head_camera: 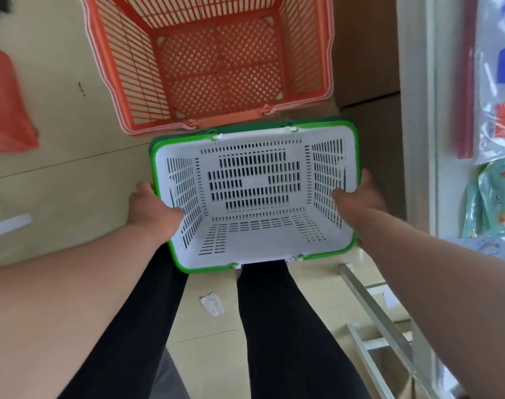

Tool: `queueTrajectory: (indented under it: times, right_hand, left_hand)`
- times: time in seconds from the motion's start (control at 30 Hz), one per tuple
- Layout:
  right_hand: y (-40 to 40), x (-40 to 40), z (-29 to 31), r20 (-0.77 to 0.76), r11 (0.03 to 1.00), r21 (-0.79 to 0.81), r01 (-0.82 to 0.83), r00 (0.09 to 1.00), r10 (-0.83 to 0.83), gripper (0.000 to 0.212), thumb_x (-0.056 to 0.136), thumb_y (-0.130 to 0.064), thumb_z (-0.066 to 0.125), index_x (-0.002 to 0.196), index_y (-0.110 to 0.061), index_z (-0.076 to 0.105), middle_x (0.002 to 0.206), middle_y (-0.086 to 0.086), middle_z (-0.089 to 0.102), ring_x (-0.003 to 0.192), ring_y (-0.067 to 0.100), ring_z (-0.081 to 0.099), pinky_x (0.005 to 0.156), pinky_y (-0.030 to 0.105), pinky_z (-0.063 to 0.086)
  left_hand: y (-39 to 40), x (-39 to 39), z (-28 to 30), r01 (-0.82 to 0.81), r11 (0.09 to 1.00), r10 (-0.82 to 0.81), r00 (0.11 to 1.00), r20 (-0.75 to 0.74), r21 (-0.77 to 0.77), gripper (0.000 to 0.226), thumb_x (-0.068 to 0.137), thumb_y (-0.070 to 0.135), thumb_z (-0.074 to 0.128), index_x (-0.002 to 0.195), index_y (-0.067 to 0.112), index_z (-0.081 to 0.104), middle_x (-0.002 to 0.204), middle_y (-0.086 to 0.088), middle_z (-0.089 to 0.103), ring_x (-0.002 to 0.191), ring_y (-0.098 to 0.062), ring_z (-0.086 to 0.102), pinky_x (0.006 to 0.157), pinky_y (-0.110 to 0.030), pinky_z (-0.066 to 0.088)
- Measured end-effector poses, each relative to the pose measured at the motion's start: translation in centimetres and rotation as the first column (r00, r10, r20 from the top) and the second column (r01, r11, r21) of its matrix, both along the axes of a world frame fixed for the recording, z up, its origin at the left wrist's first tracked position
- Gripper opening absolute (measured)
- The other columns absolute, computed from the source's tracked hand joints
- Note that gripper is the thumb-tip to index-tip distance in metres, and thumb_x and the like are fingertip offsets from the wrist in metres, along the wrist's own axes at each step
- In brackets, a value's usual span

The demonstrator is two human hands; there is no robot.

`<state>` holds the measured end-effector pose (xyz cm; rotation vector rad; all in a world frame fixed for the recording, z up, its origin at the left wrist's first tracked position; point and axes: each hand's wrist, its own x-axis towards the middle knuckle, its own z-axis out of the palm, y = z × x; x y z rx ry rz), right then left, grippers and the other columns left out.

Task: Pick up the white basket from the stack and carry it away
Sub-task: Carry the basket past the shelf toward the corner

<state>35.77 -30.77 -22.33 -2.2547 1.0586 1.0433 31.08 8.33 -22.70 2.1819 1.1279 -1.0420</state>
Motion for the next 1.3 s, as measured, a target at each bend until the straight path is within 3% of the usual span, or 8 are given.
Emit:
queueTrajectory:
  times: [0.17, 0.27, 0.5, 0.63, 0.77, 1.03, 1.2, 1.3]
  right_hand:
    - [-0.5, 0.7, -2.2, 0.009, 0.999, 0.027, 0.042, 0.999, -0.042, 0.043, 0.089, -0.026, 0.073, 0.121, -0.027, 0.044, 0.107, -0.004, 0.069, 0.092, 0.028, 0.069, 0.083, 0.038, 0.055]
    - [-0.8, 1.2, -3.6, 0.035, 0.999, -0.017, 0.033, 0.999, -0.033, 0.046, 0.091, -0.018, 0.070, 0.128, -0.022, 0.045, 0.089, -0.013, 0.058, 0.091, 0.026, 0.064, 0.080, 0.034, 0.049]
    - [-0.2, 1.3, -1.8, -0.057, 0.989, -0.099, -0.110, 0.993, 0.104, 0.067, 0.096, -0.007, 0.057, 0.156, -0.026, 0.031, 0.106, -0.002, 0.059, 0.090, 0.029, 0.059, 0.077, 0.040, 0.050]
    - [1.0, 0.4, 2.7, -0.061, 0.997, -0.062, -0.037, 0.998, 0.033, 0.044, 0.094, -0.003, 0.053, 0.128, -0.028, 0.041, 0.101, -0.001, 0.065, 0.083, 0.026, 0.065, 0.070, 0.042, 0.053]
    - [2.1, -0.5, 7.7, 0.024, 0.998, -0.028, -0.060, 0.998, 0.061, 0.049, 0.091, -0.005, 0.050, 0.134, -0.027, 0.041, 0.097, -0.001, 0.067, 0.079, 0.023, 0.065, 0.069, 0.041, 0.053]
    - [4.0, 1.6, 17.3, 0.129, 0.995, -0.019, -0.093, 0.987, 0.095, 0.055, 0.087, -0.002, 0.047, 0.135, -0.028, 0.043, 0.092, 0.004, 0.065, 0.077, 0.029, 0.061, 0.072, 0.044, 0.053]
    - [5.1, 4.7, 22.3, 0.219, 0.986, -0.069, -0.149, 0.962, 0.161, 0.066, 0.089, 0.003, 0.053, 0.150, -0.020, 0.042, 0.079, -0.004, 0.051, 0.064, 0.016, 0.047, 0.050, 0.025, 0.035]
    - [5.7, 7.1, 24.6, 0.257, 0.988, -0.038, -0.147, 0.954, 0.152, 0.072, 0.090, 0.003, 0.053, 0.154, -0.025, 0.037, 0.097, 0.007, 0.063, 0.071, 0.021, 0.056, 0.049, 0.025, 0.038]
  left_hand:
    - [0.8, -0.4, -1.4, -0.076, 0.992, 0.072, 0.997, -0.037, -0.097, 0.056, 0.087, 0.018, 0.081, 0.134, 0.017, 0.052, 0.107, 0.002, 0.066, 0.099, -0.030, 0.065, 0.082, -0.038, 0.053]
    - [1.4, -0.2, -2.8, -0.167, 0.973, 0.163, 0.986, -0.040, -0.159, 0.054, 0.087, 0.013, 0.079, 0.136, 0.017, 0.056, 0.106, 0.001, 0.069, 0.105, -0.030, 0.068, 0.081, -0.037, 0.055]
    - [3.2, -0.4, -1.7, -0.104, 0.988, 0.102, 0.994, -0.025, -0.118, 0.038, 0.091, 0.009, 0.071, 0.124, 0.019, 0.054, 0.101, 0.000, 0.066, 0.089, -0.024, 0.065, 0.077, -0.037, 0.054]
    - [4.6, -0.9, 2.5, -0.126, 0.984, 0.122, 0.992, -0.038, -0.124, 0.039, 0.091, 0.008, 0.071, 0.125, 0.017, 0.054, 0.101, -0.003, 0.067, 0.087, -0.025, 0.065, 0.078, -0.041, 0.058]
    - [5.9, -1.4, 7.4, -0.101, 0.991, 0.100, 0.995, -0.008, -0.088, 0.035, 0.092, 0.005, 0.068, 0.119, 0.020, 0.051, 0.094, 0.002, 0.064, 0.076, -0.014, 0.058, 0.056, -0.028, 0.042]
    - [8.1, 1.4, 17.7, -0.067, 0.994, 0.069, 0.997, 0.026, -0.086, 0.036, 0.089, 0.007, 0.072, 0.120, 0.017, 0.055, 0.088, 0.001, 0.063, 0.076, -0.021, 0.062, 0.069, -0.034, 0.051]
    - [9.7, 4.1, 22.3, -0.066, 0.987, 0.082, 0.991, 0.101, -0.148, 0.043, 0.084, 0.012, 0.079, 0.123, 0.012, 0.062, 0.098, -0.005, 0.071, 0.084, -0.028, 0.067, 0.072, -0.034, 0.052]
    - [10.8, 6.2, 24.0, -0.076, 0.983, 0.104, 0.982, 0.161, -0.169, 0.042, 0.087, 0.012, 0.076, 0.126, 0.015, 0.061, 0.097, -0.003, 0.070, 0.080, -0.021, 0.065, 0.065, -0.031, 0.048]
